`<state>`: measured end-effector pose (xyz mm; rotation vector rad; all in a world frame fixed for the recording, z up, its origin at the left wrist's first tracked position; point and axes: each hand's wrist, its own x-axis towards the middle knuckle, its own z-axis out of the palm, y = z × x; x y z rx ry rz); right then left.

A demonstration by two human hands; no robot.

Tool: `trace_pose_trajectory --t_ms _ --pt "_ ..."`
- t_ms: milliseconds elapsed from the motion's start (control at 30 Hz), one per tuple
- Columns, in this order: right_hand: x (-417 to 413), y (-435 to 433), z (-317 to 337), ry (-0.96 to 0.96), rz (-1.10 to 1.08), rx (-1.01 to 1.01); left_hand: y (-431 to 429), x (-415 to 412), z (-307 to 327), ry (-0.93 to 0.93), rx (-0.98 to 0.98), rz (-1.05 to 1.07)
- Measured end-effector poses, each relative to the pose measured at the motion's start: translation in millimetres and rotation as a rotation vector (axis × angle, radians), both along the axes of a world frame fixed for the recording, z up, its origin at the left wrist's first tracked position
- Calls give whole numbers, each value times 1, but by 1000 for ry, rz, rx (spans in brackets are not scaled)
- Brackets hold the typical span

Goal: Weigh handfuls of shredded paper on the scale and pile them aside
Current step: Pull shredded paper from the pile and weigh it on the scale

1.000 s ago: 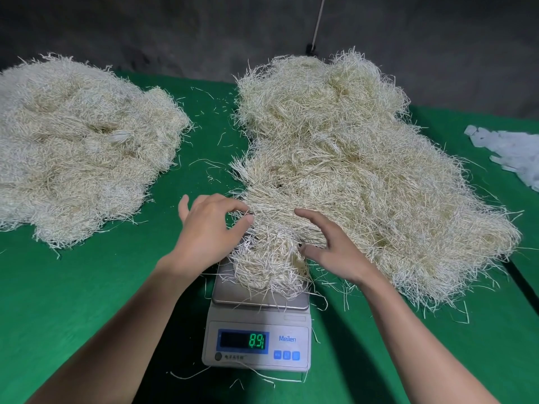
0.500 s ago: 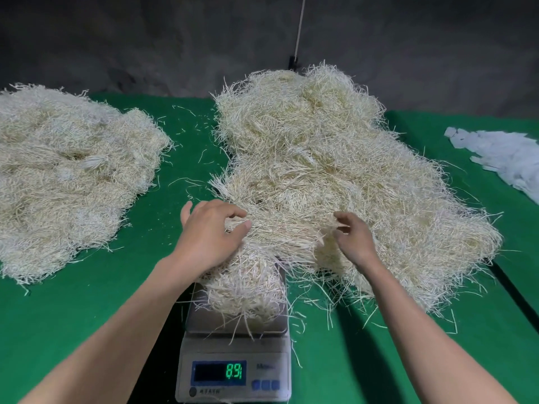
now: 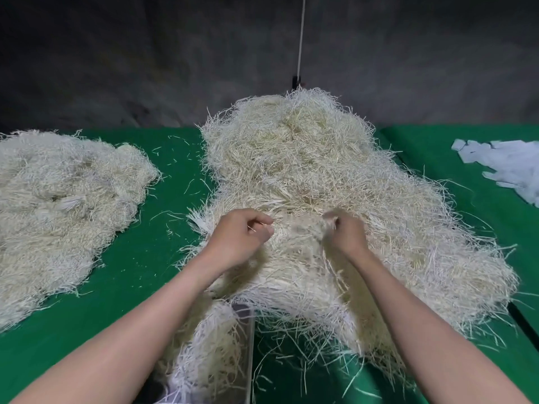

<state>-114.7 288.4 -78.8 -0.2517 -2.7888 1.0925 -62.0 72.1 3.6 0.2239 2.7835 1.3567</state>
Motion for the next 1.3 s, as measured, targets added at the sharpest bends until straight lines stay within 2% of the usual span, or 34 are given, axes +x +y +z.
trace_pose_trajectory --t_ms 67,100,200,267,367,433,500,567,600,667,700,767,833,933,1000,1167,1233,1300 --pt "-7 2 34 131 31 -284 16 -10 0 -66 70 8" --pt "-8 1 49 154 68 -355 23 -15 0 -104 111 15" --pt "-5 4 78 112 185 -474 47 -27 -1 -232 254 4" --pt "-4 4 93 99 276 -563 65 -33 -4 -313 335 -83" --pt "-1 -4 121 105 418 -719 95 -37 -6 -306 385 -128" --pt "0 -5 135 89 486 -787 106 -40 -4 -287 462 -18" --pt "0 2 141 162 422 -709 101 -47 2 -279 614 109" --pt "-4 19 138 307 213 -574 89 -54 10 -267 730 141" --pt "-5 28 135 321 170 -565 83 -56 14 -270 794 145" --pt "-2 34 122 167 320 -555 75 -58 20 -298 915 157" --pt "0 32 111 28 448 -455 72 -57 22 -311 947 161" --pt "5 19 82 -200 643 -111 67 -56 28 -310 963 156" --pt "5 11 47 -237 606 134 58 -58 38 -275 982 116" --pt "-2 23 16 -204 353 201 47 -61 54 -206 944 109" --pt "-4 39 3 -256 307 277 43 -60 58 -185 930 116" --pt "5 55 0 -335 326 358 33 -54 57 -116 724 152" --pt "7 53 26 -235 366 345 30 -54 57 -122 716 144" --pt "11 39 59 -103 475 250 32 -52 58 -151 746 98"
